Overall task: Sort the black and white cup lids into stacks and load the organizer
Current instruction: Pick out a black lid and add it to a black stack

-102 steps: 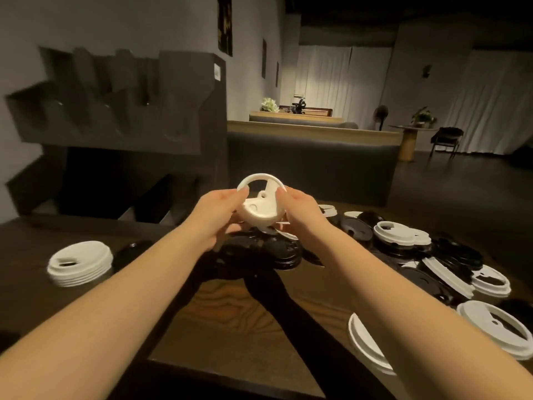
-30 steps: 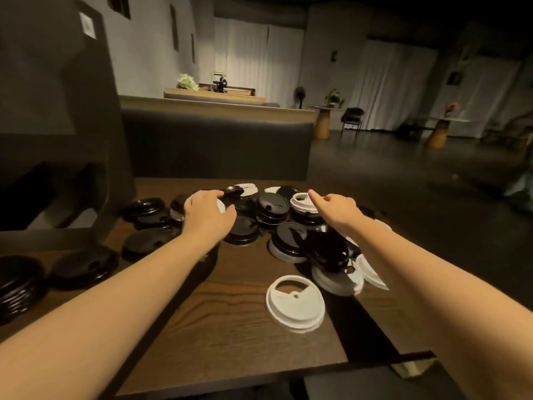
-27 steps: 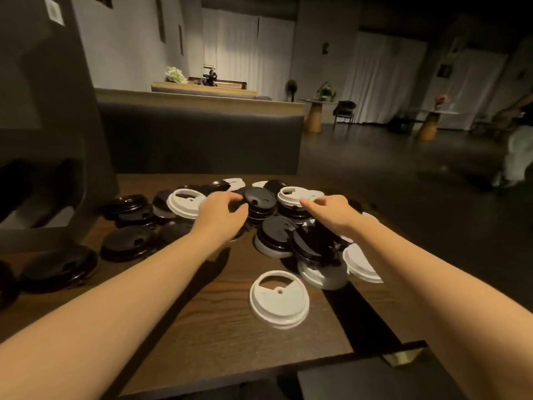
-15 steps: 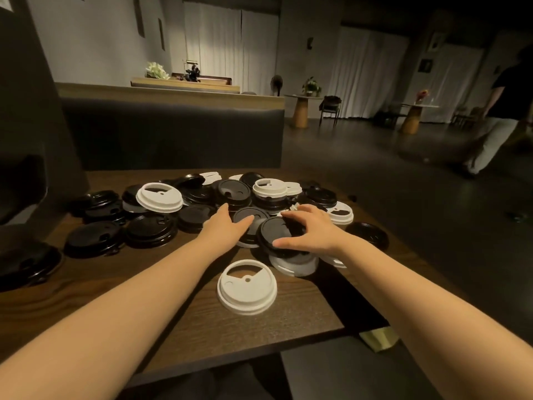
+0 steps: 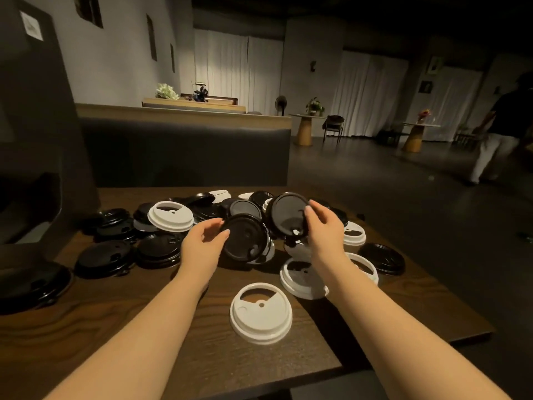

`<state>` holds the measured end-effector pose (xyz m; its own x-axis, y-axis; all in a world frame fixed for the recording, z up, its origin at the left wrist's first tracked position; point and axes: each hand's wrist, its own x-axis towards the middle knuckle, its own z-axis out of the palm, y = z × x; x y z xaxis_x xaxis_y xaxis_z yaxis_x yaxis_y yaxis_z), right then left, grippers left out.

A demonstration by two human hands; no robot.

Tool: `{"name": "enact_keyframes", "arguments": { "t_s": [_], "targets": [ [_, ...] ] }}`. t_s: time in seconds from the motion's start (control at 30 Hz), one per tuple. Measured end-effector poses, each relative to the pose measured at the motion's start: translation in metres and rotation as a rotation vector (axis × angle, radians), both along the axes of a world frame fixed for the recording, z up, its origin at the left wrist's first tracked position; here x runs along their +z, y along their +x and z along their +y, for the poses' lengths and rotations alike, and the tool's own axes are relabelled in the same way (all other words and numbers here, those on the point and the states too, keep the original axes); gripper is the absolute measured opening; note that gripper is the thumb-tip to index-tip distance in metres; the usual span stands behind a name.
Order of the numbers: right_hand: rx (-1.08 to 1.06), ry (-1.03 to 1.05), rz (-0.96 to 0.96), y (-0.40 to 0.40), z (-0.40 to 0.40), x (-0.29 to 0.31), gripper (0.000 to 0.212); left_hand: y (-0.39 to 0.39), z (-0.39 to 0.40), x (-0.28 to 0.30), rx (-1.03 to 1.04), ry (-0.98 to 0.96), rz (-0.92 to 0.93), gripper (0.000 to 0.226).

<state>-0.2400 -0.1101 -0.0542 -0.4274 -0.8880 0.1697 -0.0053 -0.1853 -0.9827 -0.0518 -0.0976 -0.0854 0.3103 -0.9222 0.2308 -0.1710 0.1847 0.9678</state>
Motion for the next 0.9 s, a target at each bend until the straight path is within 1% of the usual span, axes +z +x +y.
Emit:
{"name": "enact_keyframes", "arguments": {
  "t_s": [0.03,0.07,0.13,0.23,0.27,0.37,0.4,0.43,0.5,0.53,0.6,0.67,0.73,0.9],
  "targets": [
    [-0.016,0.019,-0.111,0.005,-0.006,0.002,0.036,0.002,-0.001,0.001,0.028,0.003,0.048,0.031],
    [-0.024,0.031,-0.178,0.010,-0.010,0.003,0.036,0.004,-0.001,0.003,0.051,0.015,0.100,0.030],
    [-0.018,0.040,-0.232,0.023,-0.014,0.004,0.036,0.009,-0.003,0.006,0.076,0.038,0.177,0.029],
    [0.015,0.041,-0.197,0.039,-0.015,-0.003,0.034,0.018,-0.008,0.008,0.082,0.072,0.236,0.030],
    [0.021,0.034,-0.172,0.042,-0.014,-0.005,0.033,0.020,-0.009,0.010,0.078,0.080,0.284,0.033],
    [0.032,-0.016,-0.118,0.041,-0.011,-0.006,0.030,0.027,-0.010,0.019,0.041,0.097,0.548,0.047],
    [0.050,-0.024,-0.112,0.040,-0.010,-0.005,0.030,0.029,-0.010,0.021,0.016,0.118,0.629,0.049],
    [0.081,-0.023,-0.110,0.039,-0.007,-0.006,0.029,0.030,-0.009,0.022,-0.021,0.150,0.699,0.048],
    [0.164,0.008,-0.120,0.038,-0.005,-0.009,0.027,0.029,-0.005,0.025,-0.140,0.236,0.803,0.039],
    [0.207,0.026,-0.120,0.038,-0.003,-0.011,0.026,0.026,-0.003,0.025,-0.211,0.279,0.807,0.034],
    [0.278,0.043,-0.105,0.039,0.001,-0.015,0.024,0.019,0.002,0.023,-0.341,0.332,0.751,0.027],
    [0.326,0.020,-0.071,0.042,0.005,-0.017,0.023,0.013,0.004,0.019,-0.426,0.348,0.689,0.027],
    [0.344,-0.005,-0.026,0.045,0.010,-0.019,0.023,0.009,0.004,0.016,-0.455,0.355,0.660,0.028],
    [0.359,-0.053,0.060,0.046,0.017,-0.020,0.022,0.008,0.008,0.016,-0.445,0.408,0.644,0.026]
  ]
}}
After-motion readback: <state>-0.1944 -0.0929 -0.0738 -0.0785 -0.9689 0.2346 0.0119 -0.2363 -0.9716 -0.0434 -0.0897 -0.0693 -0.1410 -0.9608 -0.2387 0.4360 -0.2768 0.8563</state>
